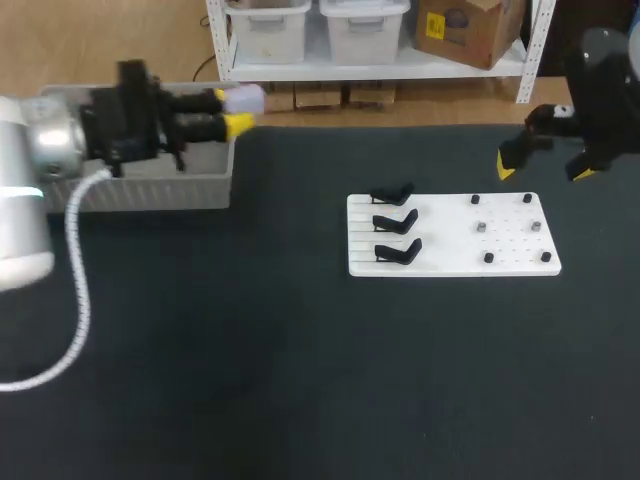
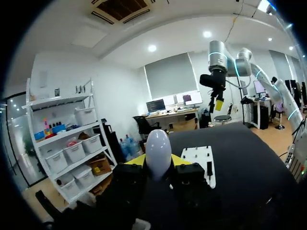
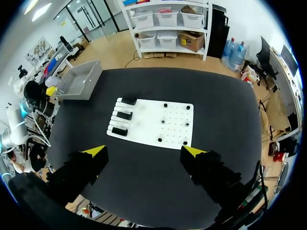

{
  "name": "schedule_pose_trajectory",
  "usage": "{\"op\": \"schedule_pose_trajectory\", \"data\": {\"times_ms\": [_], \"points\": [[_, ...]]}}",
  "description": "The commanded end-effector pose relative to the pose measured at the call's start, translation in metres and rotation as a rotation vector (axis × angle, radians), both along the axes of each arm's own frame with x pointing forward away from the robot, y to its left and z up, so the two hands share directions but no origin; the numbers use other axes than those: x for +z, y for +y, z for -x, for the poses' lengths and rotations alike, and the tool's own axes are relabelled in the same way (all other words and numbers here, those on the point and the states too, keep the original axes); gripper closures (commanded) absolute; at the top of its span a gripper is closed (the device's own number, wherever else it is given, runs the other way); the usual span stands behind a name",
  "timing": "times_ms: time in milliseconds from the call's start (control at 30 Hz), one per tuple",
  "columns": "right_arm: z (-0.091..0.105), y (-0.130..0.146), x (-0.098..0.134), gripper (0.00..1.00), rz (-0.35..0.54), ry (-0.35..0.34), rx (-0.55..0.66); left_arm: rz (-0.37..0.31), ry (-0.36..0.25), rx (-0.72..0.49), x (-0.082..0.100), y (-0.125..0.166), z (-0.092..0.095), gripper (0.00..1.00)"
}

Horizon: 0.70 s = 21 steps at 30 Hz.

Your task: Pick up each earbud case from the left stands, insert the matching earbuds, close the lid, and place the case in the box.

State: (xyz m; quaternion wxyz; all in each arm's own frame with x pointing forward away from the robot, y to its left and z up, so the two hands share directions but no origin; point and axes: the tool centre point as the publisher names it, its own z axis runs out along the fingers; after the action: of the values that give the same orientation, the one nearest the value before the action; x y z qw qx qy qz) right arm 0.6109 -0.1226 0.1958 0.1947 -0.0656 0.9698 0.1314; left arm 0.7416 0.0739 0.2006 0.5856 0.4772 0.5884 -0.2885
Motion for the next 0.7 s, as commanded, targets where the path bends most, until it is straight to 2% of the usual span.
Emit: {"op": "schedule_pose_trajectory", "data": {"times_ms": [33, 167, 433, 600, 700], "points": [[0.002, 0.0, -0.001, 0.0, -0.002, -0.022, -0.008, 0.006, -0.053, 0.285, -0.001, 0.057, -0.014, 1.0], [0.002, 0.0, -0.001, 0.0, -0.002, -0.022, -0.008, -0.015, -0.014, 0.359, -0.018, 0.094, -0.041, 1.0], [0.002, 0.0, -0.001, 0.0, -0.002, -0.022, -0.008, -0.03, 0.018, 0.429, -0.044, 0.143, -0.084, 1.0], [0.002, 0.0, -0.001, 0.0, -0.002, -0.022, -0.008, -0.067, 0.039, 0.447, -0.052, 0.165, -0.103, 1.0], [0.002, 0.0, -0.001, 0.0, -0.002, -0.022, -0.008, -0.1, 0.04, 0.449, -0.053, 0.171, -0.107, 1.0]]}}
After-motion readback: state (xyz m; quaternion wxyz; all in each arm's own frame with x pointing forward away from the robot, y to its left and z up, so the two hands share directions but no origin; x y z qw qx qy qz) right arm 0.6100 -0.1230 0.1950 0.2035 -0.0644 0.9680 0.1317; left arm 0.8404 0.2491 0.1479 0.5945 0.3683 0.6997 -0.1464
